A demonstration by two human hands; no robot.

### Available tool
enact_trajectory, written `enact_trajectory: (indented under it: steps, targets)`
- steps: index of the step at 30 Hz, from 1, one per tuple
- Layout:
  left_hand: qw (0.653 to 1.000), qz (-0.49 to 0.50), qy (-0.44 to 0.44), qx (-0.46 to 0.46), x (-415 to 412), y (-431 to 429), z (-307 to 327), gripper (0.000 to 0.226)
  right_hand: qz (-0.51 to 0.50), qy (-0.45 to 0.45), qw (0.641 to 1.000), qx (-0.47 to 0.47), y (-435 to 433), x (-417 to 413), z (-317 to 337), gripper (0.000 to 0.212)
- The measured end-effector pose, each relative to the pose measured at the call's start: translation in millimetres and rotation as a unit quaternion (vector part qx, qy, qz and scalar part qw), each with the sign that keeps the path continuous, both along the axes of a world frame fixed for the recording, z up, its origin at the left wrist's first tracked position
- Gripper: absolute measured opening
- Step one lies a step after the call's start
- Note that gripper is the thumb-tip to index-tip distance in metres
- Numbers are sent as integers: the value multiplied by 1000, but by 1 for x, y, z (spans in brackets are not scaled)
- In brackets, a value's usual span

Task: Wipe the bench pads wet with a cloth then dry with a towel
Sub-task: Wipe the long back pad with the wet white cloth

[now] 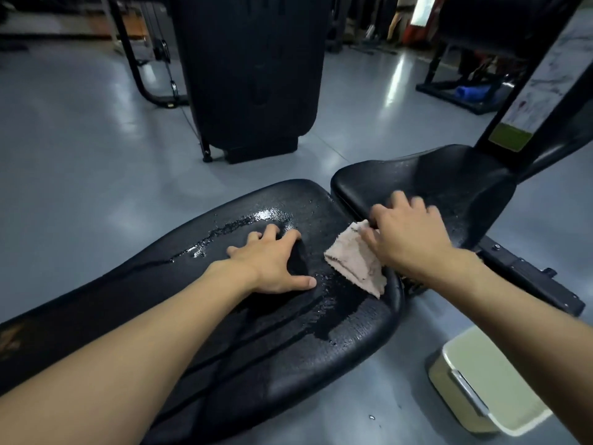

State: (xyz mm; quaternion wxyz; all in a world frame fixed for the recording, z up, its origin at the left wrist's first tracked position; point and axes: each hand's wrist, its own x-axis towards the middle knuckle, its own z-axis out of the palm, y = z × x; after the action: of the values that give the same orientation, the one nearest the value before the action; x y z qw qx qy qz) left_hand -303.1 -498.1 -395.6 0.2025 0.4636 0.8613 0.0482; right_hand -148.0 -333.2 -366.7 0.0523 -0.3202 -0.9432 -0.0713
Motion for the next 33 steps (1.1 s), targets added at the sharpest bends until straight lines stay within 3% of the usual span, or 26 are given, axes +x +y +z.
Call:
enact_trajectory:
  steps: [2,4,9,13,16,19,22,33]
  targets:
    - [1000,-9,14,6,-3,0,-4,88,97,42,994,-18,-4,-5,-9,51]
    - [1000,-13,23,14,-8,1,-7,89,120,-3,988,-94,-12,-14,-28,63]
    - [998,-16,47,36,-9,-2,-19,87,19,19,999,-30,-32,7,-58,75]
    - [999,-22,22,35,-13,-2,-9,90,-12,17,999,-46,-49,35,-57,97]
    - [999,-2,4,39,-32,-4,-9,111,5,-34,999,-29,-47,34,-61,84]
    - [999,-8,-7,35,-43,-10,-26,129,13,-46,999,-21,-37,14,-61,88]
    - [999,-10,2,43,-47,-8,-35,132,13,-55,997,-59,-24,-14,-58,75]
    - [999,-15,-17,42,-56,-3,-46,120,41,-61,992,-106,45,-148,-40,68]
